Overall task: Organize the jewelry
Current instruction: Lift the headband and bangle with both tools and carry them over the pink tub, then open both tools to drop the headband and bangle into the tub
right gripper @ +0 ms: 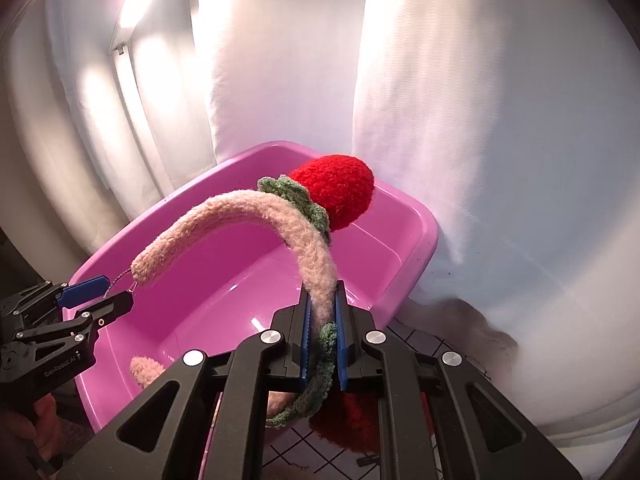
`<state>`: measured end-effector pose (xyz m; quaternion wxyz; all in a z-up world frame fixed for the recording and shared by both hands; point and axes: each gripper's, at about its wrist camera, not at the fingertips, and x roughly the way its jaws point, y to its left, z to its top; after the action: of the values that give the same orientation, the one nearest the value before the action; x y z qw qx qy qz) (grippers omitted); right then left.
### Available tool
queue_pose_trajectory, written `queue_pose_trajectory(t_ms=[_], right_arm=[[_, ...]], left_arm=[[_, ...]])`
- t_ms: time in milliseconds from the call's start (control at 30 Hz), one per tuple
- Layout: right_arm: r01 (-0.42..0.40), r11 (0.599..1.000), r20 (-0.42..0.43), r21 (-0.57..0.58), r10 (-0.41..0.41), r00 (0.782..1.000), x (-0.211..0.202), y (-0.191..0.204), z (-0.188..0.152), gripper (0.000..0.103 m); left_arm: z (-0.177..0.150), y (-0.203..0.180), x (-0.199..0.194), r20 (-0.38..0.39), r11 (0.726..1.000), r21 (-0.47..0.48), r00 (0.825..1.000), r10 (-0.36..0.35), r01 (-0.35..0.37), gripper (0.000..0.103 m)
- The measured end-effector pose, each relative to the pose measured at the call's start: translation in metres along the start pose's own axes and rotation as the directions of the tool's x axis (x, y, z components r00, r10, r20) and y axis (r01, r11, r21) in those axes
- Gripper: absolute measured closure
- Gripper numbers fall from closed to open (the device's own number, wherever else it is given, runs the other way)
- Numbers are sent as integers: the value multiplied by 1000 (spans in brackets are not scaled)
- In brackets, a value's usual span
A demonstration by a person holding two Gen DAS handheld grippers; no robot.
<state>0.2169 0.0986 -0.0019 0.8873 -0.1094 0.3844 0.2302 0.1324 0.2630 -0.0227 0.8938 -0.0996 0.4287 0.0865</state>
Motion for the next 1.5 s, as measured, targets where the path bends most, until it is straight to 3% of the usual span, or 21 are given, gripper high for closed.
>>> queue_pose_trajectory(t_ms=[233, 500, 667, 733, 1133, 1500], right_arm=[[17, 998, -117, -54, -24, 993, 45, 12, 16, 93], [38, 993, -182, -109, -57, 982, 63, 29, 19, 91], [38, 994, -194, -98, -57, 979, 67, 32, 23, 59], [45, 994, -188, -101, -64, 980, 65, 33, 24, 56], [38, 997, -160, -65, -48, 986, 53, 32, 22, 46], [31, 998, -147, -56, -39, 988, 42, 32, 10, 40]], left_arm=[[2, 9, 28, -123, 999, -27, 992, 23, -26, 62], [1, 13, 44, -199, 998, -40, 979, 46, -55, 60], [0, 7, 42, -197, 998, 0, 978, 62, -64, 39], [0, 4, 38, -178, 997, 6, 981, 77, -77, 23], [-2, 12, 24, -152, 994, -39, 984, 90, -97, 15], [-11, 14, 7, -138, 994, -59, 987, 81, -89, 14]])
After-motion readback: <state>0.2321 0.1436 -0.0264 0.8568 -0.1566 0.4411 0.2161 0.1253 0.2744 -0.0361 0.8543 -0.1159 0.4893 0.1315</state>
